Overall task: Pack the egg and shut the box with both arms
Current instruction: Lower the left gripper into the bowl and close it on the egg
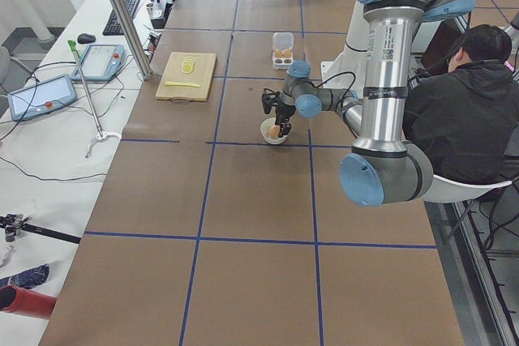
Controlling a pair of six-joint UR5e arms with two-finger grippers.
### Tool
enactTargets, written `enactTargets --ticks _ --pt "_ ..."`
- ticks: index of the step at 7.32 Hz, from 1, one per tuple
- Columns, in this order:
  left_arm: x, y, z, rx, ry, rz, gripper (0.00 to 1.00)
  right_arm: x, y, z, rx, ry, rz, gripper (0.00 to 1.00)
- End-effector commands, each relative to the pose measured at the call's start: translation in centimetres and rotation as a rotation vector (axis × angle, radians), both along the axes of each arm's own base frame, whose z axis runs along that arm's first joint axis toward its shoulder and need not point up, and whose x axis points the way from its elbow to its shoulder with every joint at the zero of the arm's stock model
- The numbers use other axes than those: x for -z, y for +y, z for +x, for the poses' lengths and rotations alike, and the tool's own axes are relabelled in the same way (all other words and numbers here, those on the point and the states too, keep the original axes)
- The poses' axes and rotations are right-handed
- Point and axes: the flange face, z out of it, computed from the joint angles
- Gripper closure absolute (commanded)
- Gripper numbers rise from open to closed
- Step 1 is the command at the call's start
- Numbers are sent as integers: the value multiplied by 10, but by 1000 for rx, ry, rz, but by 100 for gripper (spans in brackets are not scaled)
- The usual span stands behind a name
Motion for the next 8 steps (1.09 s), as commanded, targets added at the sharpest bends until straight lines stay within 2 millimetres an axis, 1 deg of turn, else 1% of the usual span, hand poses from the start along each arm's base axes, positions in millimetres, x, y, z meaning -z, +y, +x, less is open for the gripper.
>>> enactTargets --ticks 1,2,3,4,5,7,8 --pt "-3 -1 6 -13 -7 9 26 0 0 0 0 0 0 0" --pt "-1 -3 7 -24 -8 25 26 0 0 0 0 0 0 0" --pt "-3 -4 8 -25 -13 25 26 0 0 1 -1 0 0 0" --pt "-4 -4 8 -27 -15 27 28 0 0 0 0 0 0 0" --pt "-4 -4 8 -30 -16 30 32 0 0 0 0 0 0 0" --pt "-4 -4 8 -29 -15 31 47 0 0 0 0 -1 0 0" --pt "-3 -5 7 -24 -14 32 67 1 0 0 0 -2 1 0"
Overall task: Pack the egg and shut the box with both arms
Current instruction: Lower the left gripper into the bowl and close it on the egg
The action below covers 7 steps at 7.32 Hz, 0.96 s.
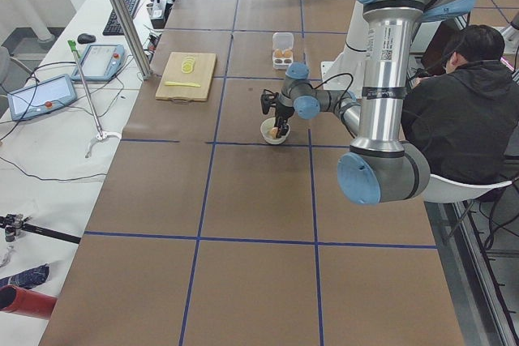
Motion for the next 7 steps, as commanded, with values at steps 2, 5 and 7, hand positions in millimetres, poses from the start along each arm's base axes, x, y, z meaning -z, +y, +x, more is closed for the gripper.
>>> enactTargets --ticks 2,5,7 --pt "10 -3 -9 -31 6 50 99 1 0 0 1 -2 1 0" --pt "52 -16 -47 -99 37 219 100 1 -1 0 1 -2 3 0" --pt "104 -19 -69 -103 137 343 100 3 -1 0 0 -4 4 0"
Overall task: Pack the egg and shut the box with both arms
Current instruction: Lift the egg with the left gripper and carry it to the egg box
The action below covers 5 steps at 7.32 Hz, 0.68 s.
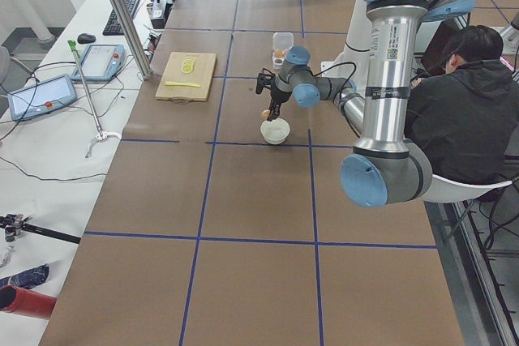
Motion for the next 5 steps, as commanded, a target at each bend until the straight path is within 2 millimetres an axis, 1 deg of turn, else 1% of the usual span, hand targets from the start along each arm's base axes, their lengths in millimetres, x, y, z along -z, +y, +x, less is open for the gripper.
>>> enactTargets --ticks 1,2,3,4,5 --pt "49 -3 -8 -40 115 158 100 3 0 0 -1 -1 5 0" --pt "70 -10 3 -34 184 233 100 2 0 0 0 -1 4 0" --pt "80 -15 17 -117 175 440 100 1 0 0 -1 -1 1 0" --pt "98 -26 33 -144 234 610 100 0 0 0 0 -1 -1 0" --pt "91 -29 40 -130 280 651 100 0 0 0 0 -1 -1 0"
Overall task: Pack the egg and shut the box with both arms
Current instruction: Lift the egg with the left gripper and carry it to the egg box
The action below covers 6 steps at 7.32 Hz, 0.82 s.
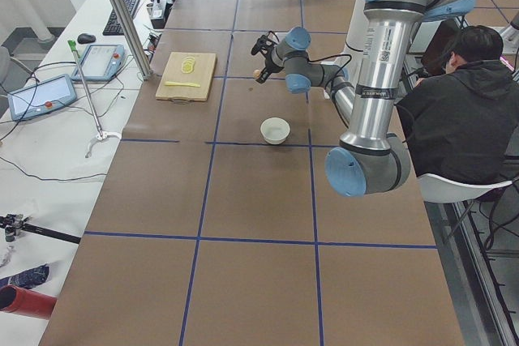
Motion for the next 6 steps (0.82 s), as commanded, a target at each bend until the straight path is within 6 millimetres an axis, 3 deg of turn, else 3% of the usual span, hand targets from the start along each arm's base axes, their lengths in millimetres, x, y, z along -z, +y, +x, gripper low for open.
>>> enactTargets --ticks 1,3,5,6 --pt "1 -6 18 -17 51 228 100 -1 0 0 1 0 -3 0" --pt "12 -17 62 -41 61 486 100 -1 1 0 1 0 -3 0" --pt "11 17 118 -99 90 793 100 -2 1 0 1 0 -4 0" --pt "17 31 150 -116 148 815 100 -2 1 0 1 0 -4 0"
